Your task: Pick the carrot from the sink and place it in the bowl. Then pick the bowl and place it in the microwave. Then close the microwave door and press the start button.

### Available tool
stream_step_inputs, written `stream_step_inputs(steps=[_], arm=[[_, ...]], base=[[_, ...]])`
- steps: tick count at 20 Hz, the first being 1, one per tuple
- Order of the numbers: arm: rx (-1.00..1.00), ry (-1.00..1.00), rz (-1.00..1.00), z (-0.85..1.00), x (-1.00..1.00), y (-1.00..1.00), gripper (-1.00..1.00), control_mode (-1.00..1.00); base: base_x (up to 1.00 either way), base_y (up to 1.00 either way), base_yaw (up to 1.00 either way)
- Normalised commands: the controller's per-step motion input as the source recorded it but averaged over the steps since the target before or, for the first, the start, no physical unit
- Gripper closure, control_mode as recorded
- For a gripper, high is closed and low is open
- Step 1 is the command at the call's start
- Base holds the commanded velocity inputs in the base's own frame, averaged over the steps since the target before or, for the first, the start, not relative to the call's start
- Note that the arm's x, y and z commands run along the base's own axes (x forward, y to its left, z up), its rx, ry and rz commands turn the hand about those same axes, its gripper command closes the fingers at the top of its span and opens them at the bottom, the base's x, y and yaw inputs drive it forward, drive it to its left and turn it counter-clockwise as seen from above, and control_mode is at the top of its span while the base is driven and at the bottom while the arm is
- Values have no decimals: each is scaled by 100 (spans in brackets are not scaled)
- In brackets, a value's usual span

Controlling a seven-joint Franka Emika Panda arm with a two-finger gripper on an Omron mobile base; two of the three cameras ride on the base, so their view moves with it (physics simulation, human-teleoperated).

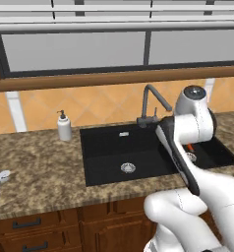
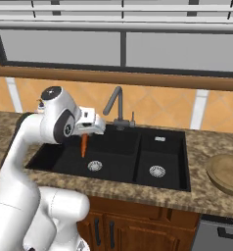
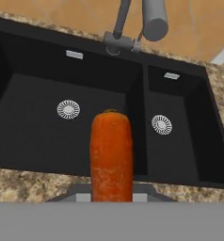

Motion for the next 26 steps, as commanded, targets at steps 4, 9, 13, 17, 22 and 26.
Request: stream_step_inputs(steps=[4,9,13,17,22,26], arm=[[0,1,-2,37,-51,-100,100,-100],[3,5,-6,46,-32,-100,100,-100],[0,12,-10,8,0,-100,100,-100],[2,23,-12,0,0,-100,100,-100],[0,13,-11,0,0,-100,100,-100],[0,4,-9,-4,0,-100,100,-100]], base=[[0,0,0],[0,0,0],[0,0,0],[0,0,0],[0,0,0],[0,0,0]])
